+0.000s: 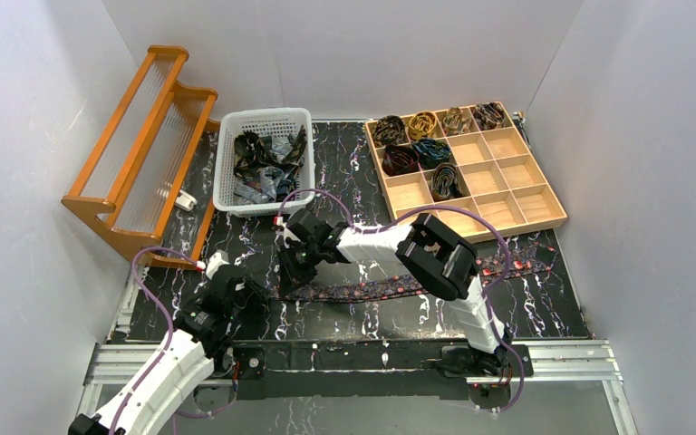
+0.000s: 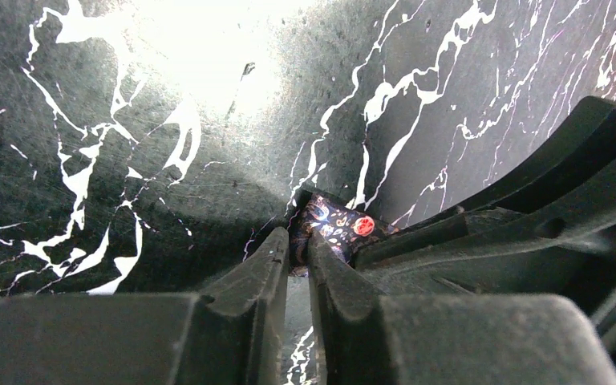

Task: Roll the ties
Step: Roll the tie at the center of the board.

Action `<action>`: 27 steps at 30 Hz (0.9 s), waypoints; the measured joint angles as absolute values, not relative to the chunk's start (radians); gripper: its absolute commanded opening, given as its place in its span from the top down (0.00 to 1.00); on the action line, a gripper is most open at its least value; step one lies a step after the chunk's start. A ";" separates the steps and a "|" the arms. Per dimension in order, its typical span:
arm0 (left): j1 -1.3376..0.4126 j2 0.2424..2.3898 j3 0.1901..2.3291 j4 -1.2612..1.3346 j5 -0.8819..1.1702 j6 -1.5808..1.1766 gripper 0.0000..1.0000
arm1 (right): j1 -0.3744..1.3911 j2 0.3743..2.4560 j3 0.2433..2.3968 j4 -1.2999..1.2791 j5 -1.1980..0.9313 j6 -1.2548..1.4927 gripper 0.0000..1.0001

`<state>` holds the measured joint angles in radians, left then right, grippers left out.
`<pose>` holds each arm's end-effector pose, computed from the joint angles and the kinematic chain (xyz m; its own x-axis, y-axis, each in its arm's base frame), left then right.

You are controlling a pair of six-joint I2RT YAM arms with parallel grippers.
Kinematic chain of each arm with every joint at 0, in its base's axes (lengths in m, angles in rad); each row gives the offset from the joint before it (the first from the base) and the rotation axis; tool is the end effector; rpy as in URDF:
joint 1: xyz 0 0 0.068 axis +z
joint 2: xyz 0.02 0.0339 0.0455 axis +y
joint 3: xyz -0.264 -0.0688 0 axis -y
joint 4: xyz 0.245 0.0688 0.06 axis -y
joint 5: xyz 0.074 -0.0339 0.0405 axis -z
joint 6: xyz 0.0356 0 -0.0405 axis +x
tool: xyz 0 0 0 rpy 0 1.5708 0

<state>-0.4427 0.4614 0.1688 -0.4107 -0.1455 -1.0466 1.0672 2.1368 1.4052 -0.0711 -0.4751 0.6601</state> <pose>0.1096 -0.0462 0.1472 -0.5729 -0.6763 -0.4629 -0.3438 0.7110 -0.6134 0.2065 0.4084 0.1413 -0.8458 -0.4052 -0.3471 -0.5236 0.5054 0.6859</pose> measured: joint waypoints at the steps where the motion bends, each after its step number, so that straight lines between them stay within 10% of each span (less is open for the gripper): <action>1: -0.443 0.462 0.168 -0.410 -0.147 -1.044 0.87 | 1.067 2.137 1.415 -0.088 -0.475 0.654 0.71; 20: -0.443 0.461 0.165 -0.404 -0.147 -1.033 0.87 | 1.067 2.104 1.444 -0.256 -0.337 0.564 0.80; 27: -0.443 0.453 0.165 -0.398 -0.147 -1.042 0.67 | 1.067 2.104 1.444 -0.259 -0.327 0.548 0.81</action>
